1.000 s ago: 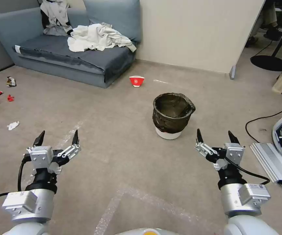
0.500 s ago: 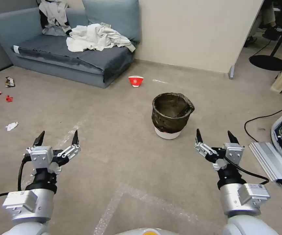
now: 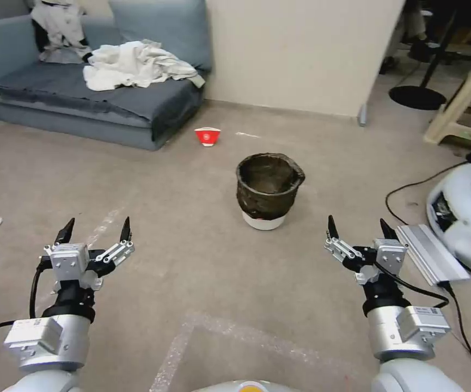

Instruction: Pick up the trash can from the floor.

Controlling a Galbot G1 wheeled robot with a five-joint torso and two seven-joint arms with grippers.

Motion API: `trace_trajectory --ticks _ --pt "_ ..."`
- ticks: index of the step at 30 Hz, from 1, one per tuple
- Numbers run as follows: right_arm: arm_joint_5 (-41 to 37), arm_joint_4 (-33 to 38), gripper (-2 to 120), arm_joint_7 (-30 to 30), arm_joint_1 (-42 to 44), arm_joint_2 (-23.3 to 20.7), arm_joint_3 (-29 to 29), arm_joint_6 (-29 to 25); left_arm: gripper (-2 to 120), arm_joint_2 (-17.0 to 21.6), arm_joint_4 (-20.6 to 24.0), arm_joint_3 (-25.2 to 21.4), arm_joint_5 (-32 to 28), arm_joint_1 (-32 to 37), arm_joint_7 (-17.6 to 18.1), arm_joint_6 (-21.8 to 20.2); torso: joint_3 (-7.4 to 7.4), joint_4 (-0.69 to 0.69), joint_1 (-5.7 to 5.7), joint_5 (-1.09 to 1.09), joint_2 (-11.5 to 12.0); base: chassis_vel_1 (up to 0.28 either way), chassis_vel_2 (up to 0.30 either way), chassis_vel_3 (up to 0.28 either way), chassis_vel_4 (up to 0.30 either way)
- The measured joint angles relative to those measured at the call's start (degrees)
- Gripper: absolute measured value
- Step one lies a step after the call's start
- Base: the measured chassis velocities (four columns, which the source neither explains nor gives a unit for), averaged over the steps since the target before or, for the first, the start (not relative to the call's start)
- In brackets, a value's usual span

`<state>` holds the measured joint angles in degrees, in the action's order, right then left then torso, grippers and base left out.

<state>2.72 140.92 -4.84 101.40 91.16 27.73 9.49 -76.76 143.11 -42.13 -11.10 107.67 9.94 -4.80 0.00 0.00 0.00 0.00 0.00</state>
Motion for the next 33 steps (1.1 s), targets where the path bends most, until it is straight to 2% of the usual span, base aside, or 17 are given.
trace_trajectory --ticks 22,33 --pt "-0.03 -0.3 100 -0.2 -0.07 0.0 0.0 -0.18 100 -0.22 -0.73 0.18 0.72 0.01 -0.03 0.72 0.0 -0.01 0.0 0.0 0.0 -0.06 -0.06 -0.064 -0.059" --pt "-0.06 -0.3 100 -0.88 0.03 -0.07 0.02 0.13 100 -0.13 -1.08 0.22 0.2 -0.1 0.35 1.4 0.0 0.0 0.0 0.0 0.0 0.0 0.0 0.0 0.0"
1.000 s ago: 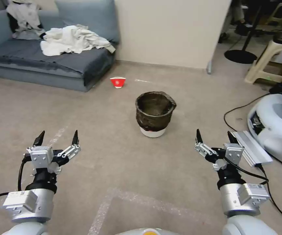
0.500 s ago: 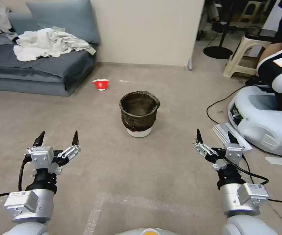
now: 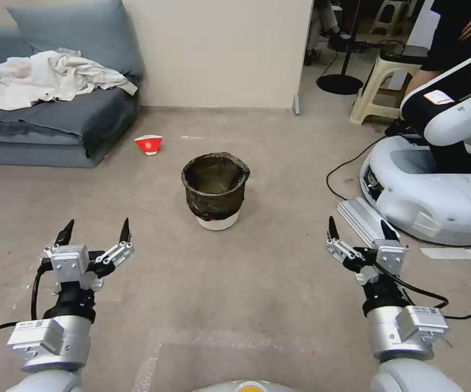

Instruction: Pick up the trash can from the floor.

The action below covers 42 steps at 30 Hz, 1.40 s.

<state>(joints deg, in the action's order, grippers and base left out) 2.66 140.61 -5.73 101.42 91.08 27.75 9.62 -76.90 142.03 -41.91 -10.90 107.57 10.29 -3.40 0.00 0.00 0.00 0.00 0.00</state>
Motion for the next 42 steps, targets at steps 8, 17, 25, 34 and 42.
trace_trajectory --ticks 8,17,25,34,42 --pt "0.0 -0.05 100 -0.53 0.1 -0.03 -0.02 0.1 100 0.38 0.0 -0.41 -0.25 -0.05 -0.06 0.02 0.0 -0.01 0.0 0.0 0.0 -0.044 0.037 0.042 -0.042" --pt "0.07 -0.05 100 -0.59 0.21 -0.14 -0.05 0.19 100 0.78 -0.38 -0.49 -0.48 -0.53 -0.4 0.02 0.0 -0.01 0.0 0.0 0.0 -0.109 0.092 0.119 -0.106" --pt "0.14 -0.15 100 -0.63 0.17 -0.18 -0.05 0.43 100 1.23 -0.58 -1.06 -1.93 -1.98 -0.51 -0.51 0.0 -0.01 0.0 0.0 0.0 -0.076 0.082 0.068 -0.084" --pt "0.2 -0.83 100 -0.84 0.07 -0.25 -0.05 0.44 100 1.26 -0.74 -1.07 -2.55 -2.84 -0.66 -1.05 0.0 0.0 0.0 0.0 0.0 -0.097 0.11 0.098 -0.112" --pt "0.22 -0.88 100 -0.88 0.05 -0.22 -0.08 0.44 100 1.27 -0.78 -1.02 -2.58 -2.88 -0.7 -1.11 0.0 0.0 0.0 0.0 0.0 -0.118 0.107 0.108 -0.115"
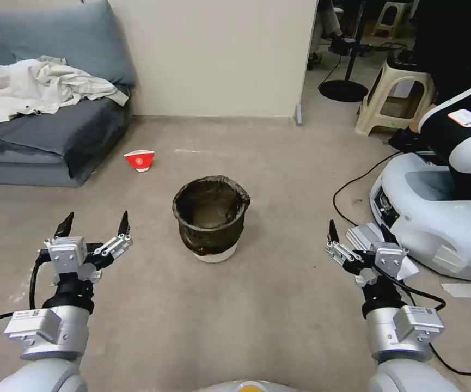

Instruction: Pick up the trash can from the floor.

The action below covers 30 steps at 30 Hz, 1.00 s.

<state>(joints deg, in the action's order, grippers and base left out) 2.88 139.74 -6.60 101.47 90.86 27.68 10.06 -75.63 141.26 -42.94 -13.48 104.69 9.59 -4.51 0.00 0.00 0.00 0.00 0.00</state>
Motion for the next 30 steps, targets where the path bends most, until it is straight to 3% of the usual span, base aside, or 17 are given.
trace_trajectory --ticks 23,30 --pt "0.87 -3.12 100 -1.7 -0.22 -1.37 0.05 0.86 100 0.8 -2.29 -0.63 -1.63 -2.27 -0.23 -1.19 0.0 -0.01 -0.01 0.01 0.0 -0.108 0.106 0.106 -0.109" --pt "-0.97 -4.42 100 -1.83 -0.44 -1.87 0.39 -0.8 100 4.2 -3.21 -0.57 -5.66 -3.35 -0.08 -3.13 0.0 0.0 0.0 0.0 0.0 -0.029 0.027 0.031 -0.025"
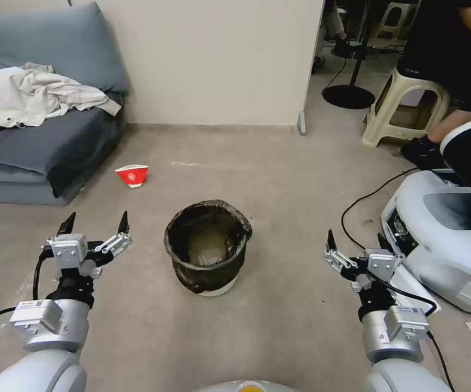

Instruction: Pick up the trash can from the floor.

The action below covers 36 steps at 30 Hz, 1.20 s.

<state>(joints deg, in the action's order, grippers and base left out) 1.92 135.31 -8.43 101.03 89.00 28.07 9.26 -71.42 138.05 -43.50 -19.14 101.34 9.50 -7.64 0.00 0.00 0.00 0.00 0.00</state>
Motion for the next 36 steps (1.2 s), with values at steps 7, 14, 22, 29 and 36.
trace_trajectory --ticks 7,14,22,29,36 --pt "-2.4 -1.34 100 0.04 0.05 -2.1 1.06 -0.71 100 7.0 -3.63 3.37 -7.91 -6.14 1.67 -6.64 0.0 -0.01 0.0 0.0 0.0 0.0 0.0 0.0 0.0" --pt "-2.46 -3.13 100 0.03 -0.57 -3.23 0.46 -0.79 100 10.31 -7.95 6.55 -12.73 -12.05 2.23 -11.92 0.0 -0.01 0.0 0.0 0.0 0.0 0.0 0.0 0.0" --pt "-1.7 -6.51 100 0.1 -2.5 -2.6 -0.36 -1.53 100 10.81 -12.39 14.21 -15.53 -17.09 5.59 -17.08 0.0 0.01 0.0 0.0 0.0 0.0 0.0 0.0 0.0" --pt "0.09 -9.08 100 0.18 -3.26 -1.12 -0.56 -3.21 100 9.56 -18.77 24.27 -15.83 -26.29 12.83 -19.9 0.0 -0.01 0.0 0.01 0.0 0.0 0.0 0.0 0.0" --pt "0.87 -9.88 100 -0.04 -3.32 -0.68 -1.15 -3.65 100 7.79 -23.99 28.52 -17.18 -32.51 19.88 -25.72 0.01 0.0 0.0 0.0 0.0 0.0 0.0 0.0 0.0"
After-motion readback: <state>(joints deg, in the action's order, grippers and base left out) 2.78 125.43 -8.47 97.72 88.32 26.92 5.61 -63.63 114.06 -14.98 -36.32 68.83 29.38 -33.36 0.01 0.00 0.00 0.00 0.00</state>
